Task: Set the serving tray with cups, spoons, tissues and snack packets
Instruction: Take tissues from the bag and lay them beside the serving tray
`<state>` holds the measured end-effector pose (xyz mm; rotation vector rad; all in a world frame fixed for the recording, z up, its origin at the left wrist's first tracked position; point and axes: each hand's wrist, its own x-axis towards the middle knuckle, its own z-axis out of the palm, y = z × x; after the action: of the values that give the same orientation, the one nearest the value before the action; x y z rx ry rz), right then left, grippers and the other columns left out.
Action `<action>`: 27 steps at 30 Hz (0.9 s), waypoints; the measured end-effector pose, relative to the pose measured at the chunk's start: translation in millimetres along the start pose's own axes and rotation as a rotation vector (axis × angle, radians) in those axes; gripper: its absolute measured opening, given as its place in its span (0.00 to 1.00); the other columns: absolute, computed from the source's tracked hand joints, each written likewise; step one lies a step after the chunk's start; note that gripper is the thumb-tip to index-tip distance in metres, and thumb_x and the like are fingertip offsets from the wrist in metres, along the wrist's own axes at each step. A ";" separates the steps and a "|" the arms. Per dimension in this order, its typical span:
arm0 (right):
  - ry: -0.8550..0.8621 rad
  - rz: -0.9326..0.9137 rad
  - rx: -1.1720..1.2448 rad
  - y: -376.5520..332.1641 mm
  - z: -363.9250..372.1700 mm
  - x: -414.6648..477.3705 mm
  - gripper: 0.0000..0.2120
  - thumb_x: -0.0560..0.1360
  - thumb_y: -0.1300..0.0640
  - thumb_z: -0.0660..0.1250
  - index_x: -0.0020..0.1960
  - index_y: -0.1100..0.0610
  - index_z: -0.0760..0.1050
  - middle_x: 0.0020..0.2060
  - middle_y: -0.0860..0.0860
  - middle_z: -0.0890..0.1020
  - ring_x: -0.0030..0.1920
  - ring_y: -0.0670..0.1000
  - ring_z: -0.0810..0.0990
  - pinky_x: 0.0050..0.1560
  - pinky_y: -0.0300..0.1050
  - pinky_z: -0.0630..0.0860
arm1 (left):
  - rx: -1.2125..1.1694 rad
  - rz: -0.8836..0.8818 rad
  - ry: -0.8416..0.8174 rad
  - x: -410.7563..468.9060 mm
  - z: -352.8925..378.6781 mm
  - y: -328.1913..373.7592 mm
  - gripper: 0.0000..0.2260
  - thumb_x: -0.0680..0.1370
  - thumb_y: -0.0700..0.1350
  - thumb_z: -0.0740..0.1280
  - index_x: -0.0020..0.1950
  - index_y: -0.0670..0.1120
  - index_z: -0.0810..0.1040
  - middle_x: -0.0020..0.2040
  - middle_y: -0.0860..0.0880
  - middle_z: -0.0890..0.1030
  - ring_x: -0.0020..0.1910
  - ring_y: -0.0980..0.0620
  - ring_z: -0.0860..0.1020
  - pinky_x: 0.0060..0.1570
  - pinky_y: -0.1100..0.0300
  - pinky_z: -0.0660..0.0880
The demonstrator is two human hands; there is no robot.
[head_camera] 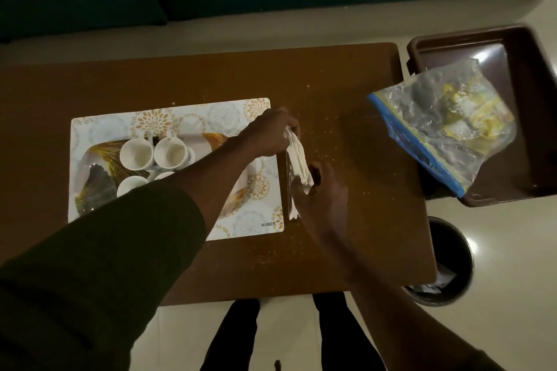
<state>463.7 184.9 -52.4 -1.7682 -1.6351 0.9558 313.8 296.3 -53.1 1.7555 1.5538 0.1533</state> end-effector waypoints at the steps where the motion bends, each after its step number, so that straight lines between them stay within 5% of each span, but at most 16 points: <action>1: 0.006 -0.008 -0.003 0.1 -0.3 1.2 0.16 0.71 0.51 0.68 0.56 0.55 0.75 0.46 0.49 0.83 0.41 0.46 0.81 0.36 0.42 0.80 | 0.009 -0.004 -0.007 0.2 1.1 -1.1 0.12 0.70 0.34 0.66 0.46 0.49 0.83 0.53 0.47 0.75 0.54 0.47 0.75 0.53 0.50 0.76; 4: 0.018 -0.012 0.000 0.5 -1.4 4.2 0.13 0.70 0.59 0.69 0.54 0.55 0.76 0.42 0.48 0.82 0.36 0.46 0.79 0.34 0.45 0.79 | 0.029 -0.027 -0.020 1.0 4.9 -4.0 0.14 0.70 0.34 0.66 0.49 0.49 0.84 0.56 0.46 0.75 0.57 0.46 0.74 0.55 0.48 0.75; 8: 0.013 -0.018 0.025 1.0 -2.9 5.0 0.12 0.70 0.57 0.70 0.54 0.54 0.76 0.41 0.45 0.81 0.35 0.42 0.78 0.32 0.38 0.76 | 0.030 -0.069 -0.025 1.1 11.2 -2.9 0.14 0.72 0.34 0.65 0.49 0.50 0.85 0.57 0.47 0.78 0.56 0.45 0.77 0.55 0.46 0.76; 12: -0.019 -0.010 0.018 3.4 -4.2 3.1 0.11 0.71 0.59 0.70 0.53 0.56 0.75 0.41 0.48 0.82 0.35 0.46 0.78 0.33 0.45 0.78 | 0.038 -0.078 -0.019 2.7 13.7 1.1 0.13 0.72 0.35 0.66 0.46 0.51 0.85 0.56 0.47 0.80 0.52 0.44 0.79 0.51 0.45 0.79; 19: 0.031 -0.047 -0.026 -0.4 -20.5 11.7 0.12 0.74 0.44 0.66 0.48 0.53 0.72 0.36 0.46 0.78 0.35 0.45 0.76 0.32 0.42 0.74 | 0.044 -0.098 0.135 14.7 12.0 11.7 0.20 0.72 0.32 0.62 0.56 0.52 0.78 0.66 0.49 0.72 0.63 0.45 0.74 0.55 0.50 0.75; 22: 0.079 0.011 -0.089 1.7 -39.7 31.6 0.14 0.76 0.39 0.60 0.47 0.50 0.71 0.37 0.44 0.77 0.37 0.45 0.76 0.34 0.44 0.75 | 0.025 -0.063 0.179 25.6 8.8 33.9 0.18 0.74 0.34 0.61 0.58 0.53 0.77 0.64 0.49 0.74 0.56 0.45 0.77 0.49 0.50 0.77; 27: 0.157 0.065 -0.094 21.6 -87.8 74.6 0.13 0.80 0.44 0.57 0.46 0.52 0.70 0.38 0.48 0.77 0.39 0.48 0.76 0.39 0.48 0.75 | -0.063 -0.054 0.251 54.0 19.0 87.9 0.18 0.75 0.34 0.62 0.60 0.51 0.77 0.62 0.48 0.77 0.57 0.48 0.76 0.49 0.55 0.75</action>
<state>547.5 262.8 -26.9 -1.9181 -1.5540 0.7584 407.5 339.3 -34.1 1.6931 1.7526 0.4042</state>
